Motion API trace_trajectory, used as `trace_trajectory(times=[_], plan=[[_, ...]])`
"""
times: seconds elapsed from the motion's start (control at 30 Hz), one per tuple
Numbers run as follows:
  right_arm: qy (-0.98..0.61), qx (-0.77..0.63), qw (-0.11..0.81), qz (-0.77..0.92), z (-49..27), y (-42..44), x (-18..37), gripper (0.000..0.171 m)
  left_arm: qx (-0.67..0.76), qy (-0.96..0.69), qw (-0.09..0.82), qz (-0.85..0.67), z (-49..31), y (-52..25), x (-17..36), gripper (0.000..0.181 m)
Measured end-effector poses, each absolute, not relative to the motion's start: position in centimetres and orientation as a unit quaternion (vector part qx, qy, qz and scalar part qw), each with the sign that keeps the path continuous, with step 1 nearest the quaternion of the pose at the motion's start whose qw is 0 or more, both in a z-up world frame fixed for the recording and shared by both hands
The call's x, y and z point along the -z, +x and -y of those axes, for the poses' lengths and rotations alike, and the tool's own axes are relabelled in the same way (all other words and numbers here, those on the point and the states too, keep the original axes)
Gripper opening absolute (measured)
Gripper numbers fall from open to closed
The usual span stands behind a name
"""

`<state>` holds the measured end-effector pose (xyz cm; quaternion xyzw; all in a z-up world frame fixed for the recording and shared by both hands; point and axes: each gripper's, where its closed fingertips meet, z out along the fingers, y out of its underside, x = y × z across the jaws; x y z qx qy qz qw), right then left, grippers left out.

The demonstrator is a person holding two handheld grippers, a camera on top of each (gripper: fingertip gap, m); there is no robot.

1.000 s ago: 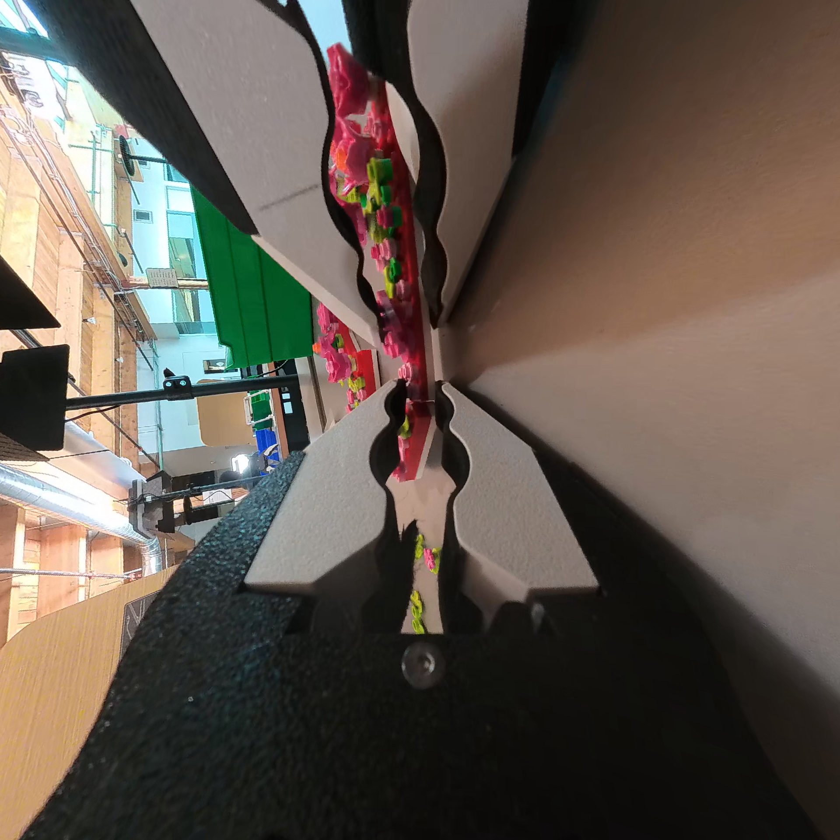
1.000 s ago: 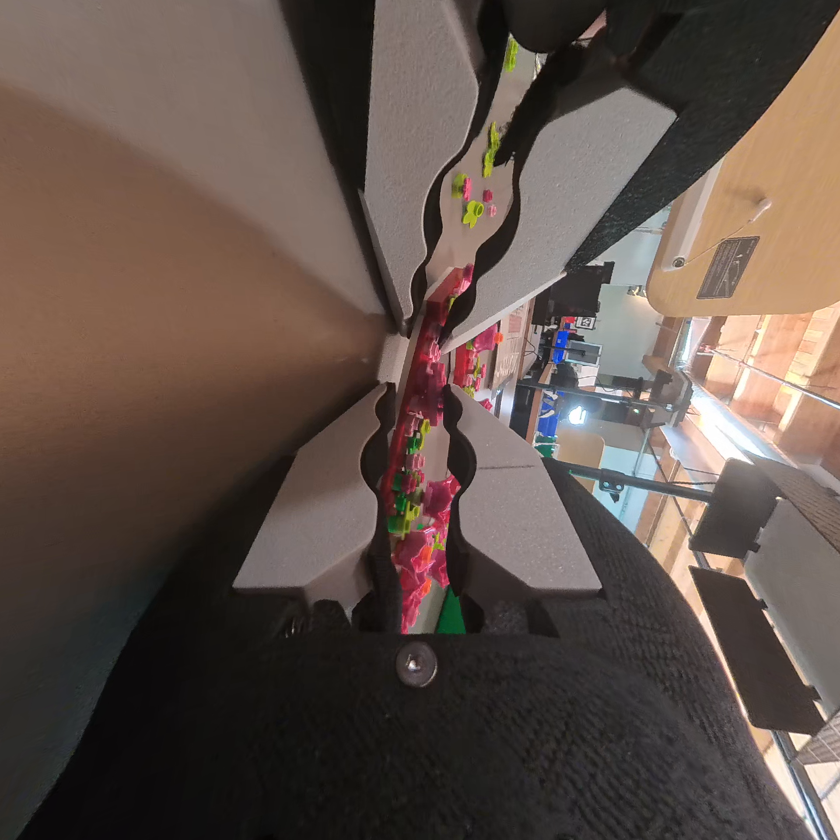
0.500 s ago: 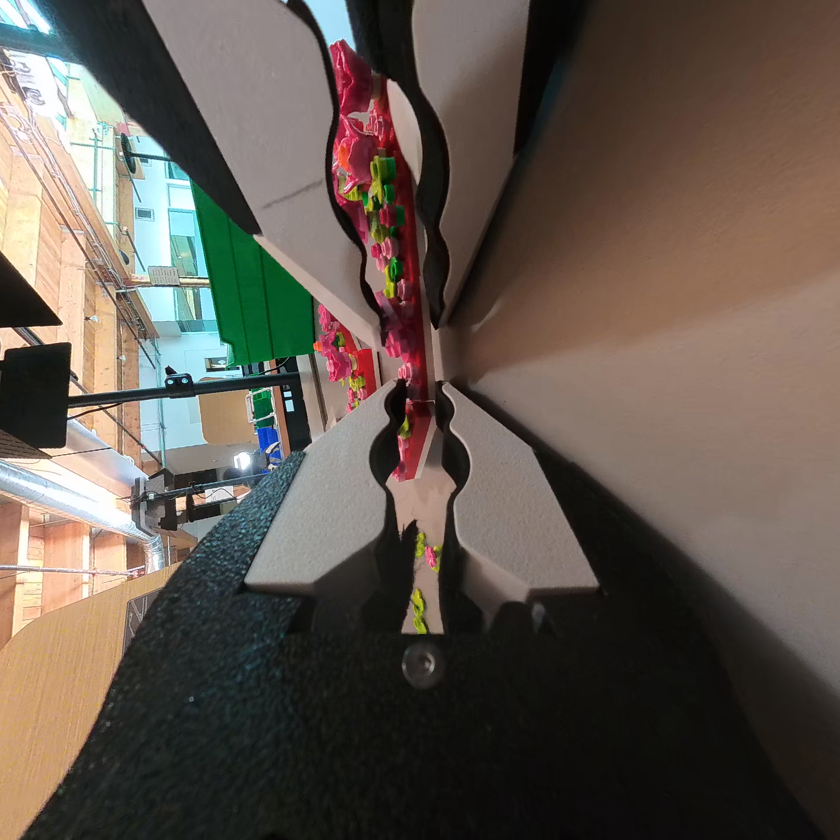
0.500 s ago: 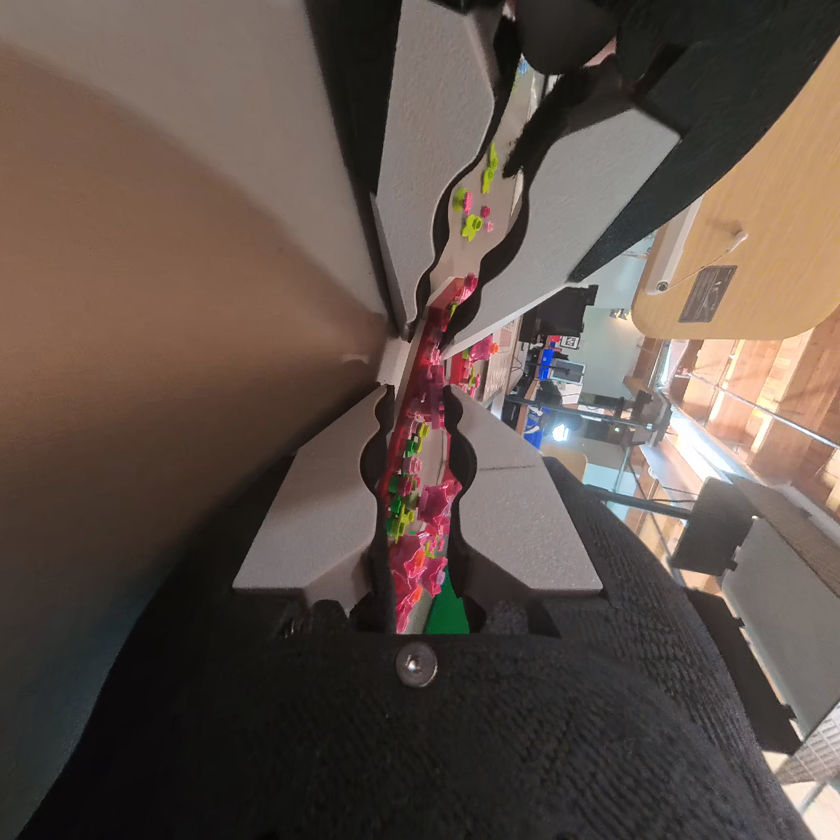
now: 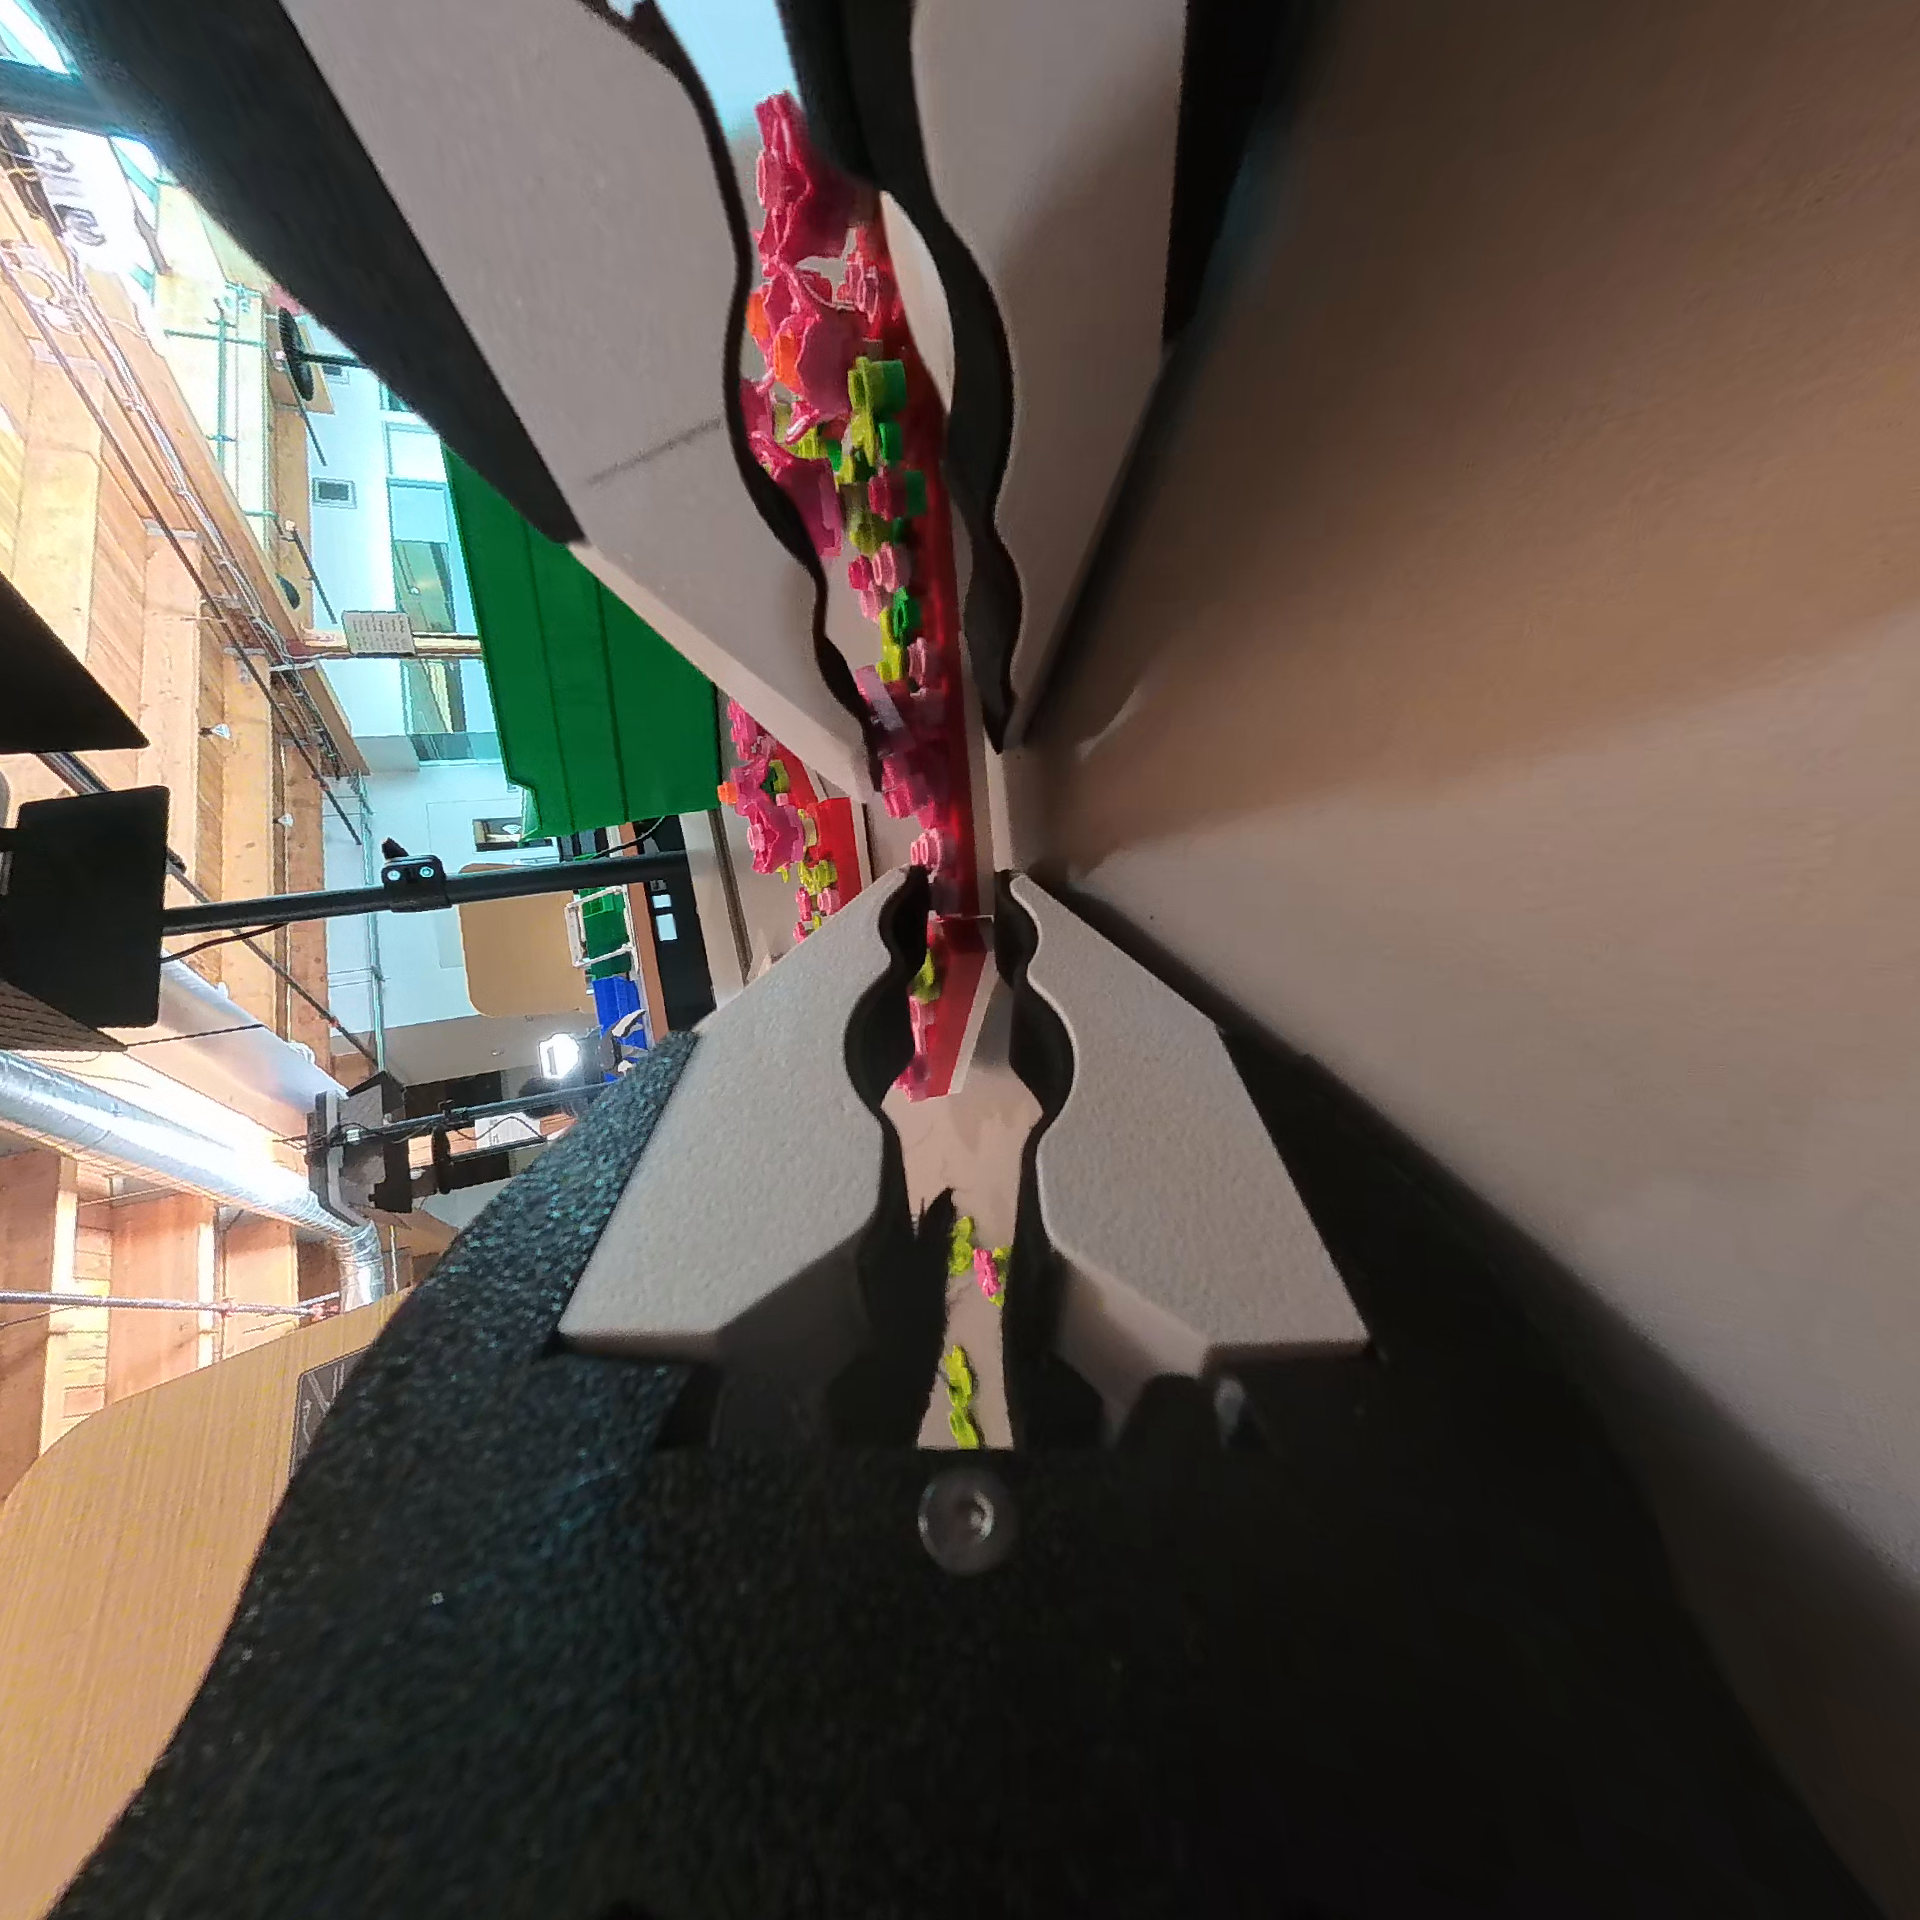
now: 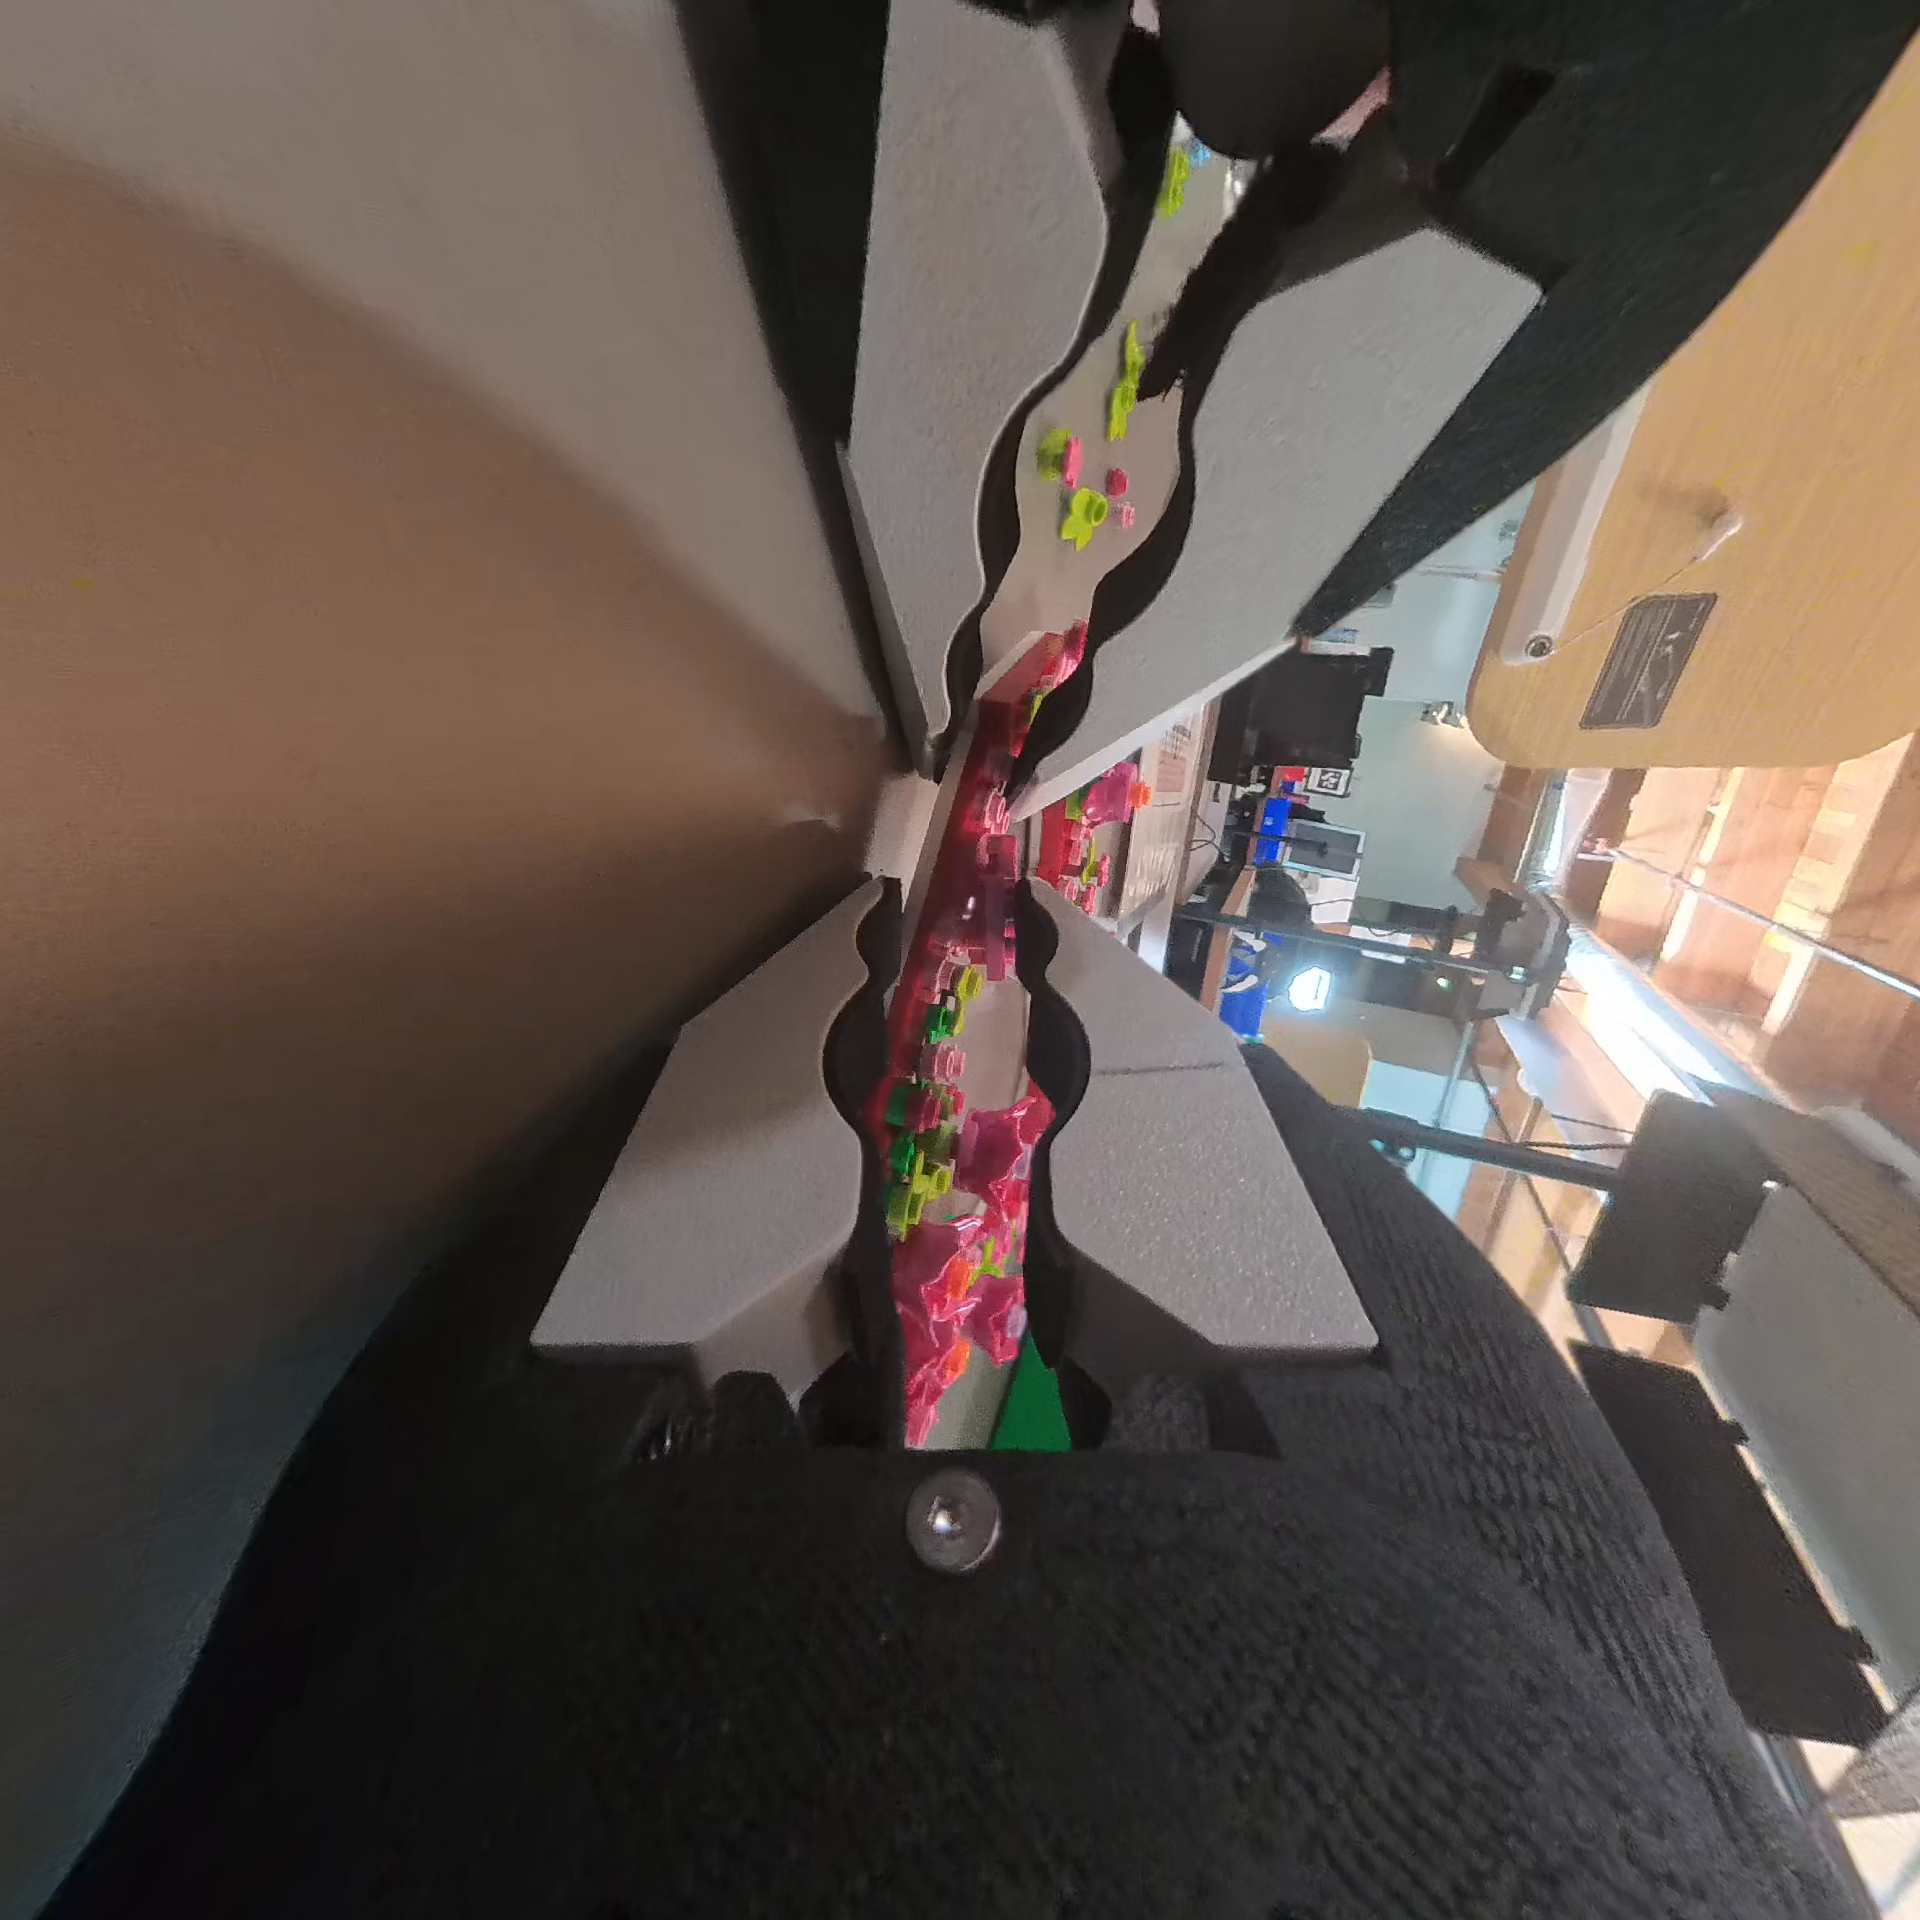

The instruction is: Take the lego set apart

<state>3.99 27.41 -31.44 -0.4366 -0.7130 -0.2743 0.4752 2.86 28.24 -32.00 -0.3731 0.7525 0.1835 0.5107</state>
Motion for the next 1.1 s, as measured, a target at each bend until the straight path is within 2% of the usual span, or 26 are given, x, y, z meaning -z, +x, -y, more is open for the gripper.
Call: trace_trajectory(times=[0.53, 1.1], plan=[[-0.459, 0.259, 0.485, 0.698, -27.56, 4.04, 31.22, 0.026, -0.182, -0.376, 0.511, -0.752, -28.36, 2.81, 31.99, 0.010], [-0.435, 0.286, 0.483, 0.704, -27.69, 3.79, 31.39, 0.021, -0.184, -0.378, 0.510, -0.750, -28.54, 2.71, 31.99, 0.009]])
